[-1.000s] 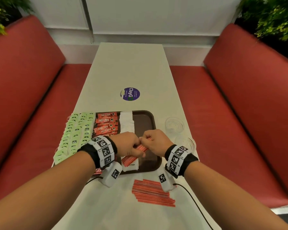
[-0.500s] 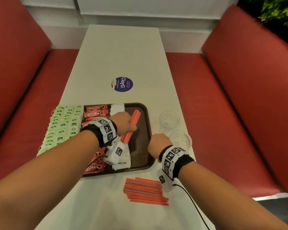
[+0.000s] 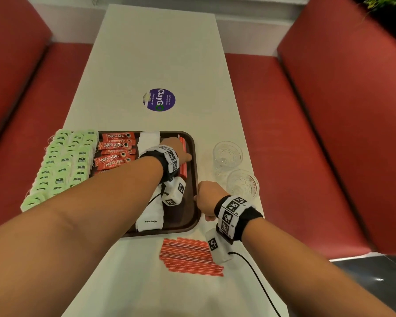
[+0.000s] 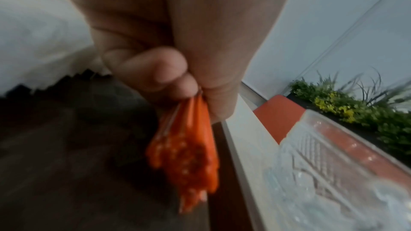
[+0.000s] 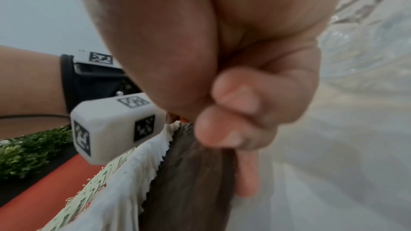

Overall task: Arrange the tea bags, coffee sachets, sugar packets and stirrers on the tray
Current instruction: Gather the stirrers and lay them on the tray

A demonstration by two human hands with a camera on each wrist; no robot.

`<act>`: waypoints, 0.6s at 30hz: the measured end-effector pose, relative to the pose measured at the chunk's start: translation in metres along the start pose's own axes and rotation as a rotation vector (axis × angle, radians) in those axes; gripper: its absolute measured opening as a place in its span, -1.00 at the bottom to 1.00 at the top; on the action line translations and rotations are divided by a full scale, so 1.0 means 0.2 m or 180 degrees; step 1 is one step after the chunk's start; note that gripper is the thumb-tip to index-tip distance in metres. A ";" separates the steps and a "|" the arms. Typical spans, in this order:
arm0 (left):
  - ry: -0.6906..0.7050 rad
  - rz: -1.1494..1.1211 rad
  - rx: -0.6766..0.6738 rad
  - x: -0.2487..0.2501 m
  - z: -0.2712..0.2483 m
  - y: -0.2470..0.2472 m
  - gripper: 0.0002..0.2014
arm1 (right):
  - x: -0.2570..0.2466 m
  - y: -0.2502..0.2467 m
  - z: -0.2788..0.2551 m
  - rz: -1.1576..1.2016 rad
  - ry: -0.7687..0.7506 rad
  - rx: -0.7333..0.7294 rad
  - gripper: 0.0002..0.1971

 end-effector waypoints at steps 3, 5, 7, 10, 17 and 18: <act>0.0013 0.0043 0.0145 0.02 -0.01 0.00 -0.54 | 0.00 -0.01 -0.01 0.0111 -0.0067 -0.0044 -0.90; 0.0073 0.0206 0.0189 0.04 -0.03 -0.02 -0.57 | 0.00 0.00 -0.01 0.0158 -0.0106 -0.0072 -0.90; 0.0110 0.0320 0.0191 0.05 -0.05 -0.02 -0.58 | 0.01 0.00 0.00 0.0176 -0.0127 -0.0080 -0.91; 0.0111 0.0513 0.0156 0.06 -0.10 -0.03 -0.50 | 0.01 0.00 0.01 0.0203 -0.0138 -0.0056 -0.91; -0.0005 0.0532 -0.0058 0.04 -0.18 0.11 0.12 | 0.01 0.01 0.02 0.0097 -0.0158 -0.0017 -0.88; -0.0039 0.0508 -0.0045 0.04 -0.19 0.12 0.19 | 0.01 0.01 0.02 0.0071 -0.0156 -0.0007 -0.88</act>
Point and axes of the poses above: each hand's wrist, its own z-axis towards the middle knuckle, its own y-axis out of the palm, x = y × z, the point moved 7 cm from there along z, towards the middle knuckle, and after that the axes turned 1 degree about y, right-handed, at the moved point
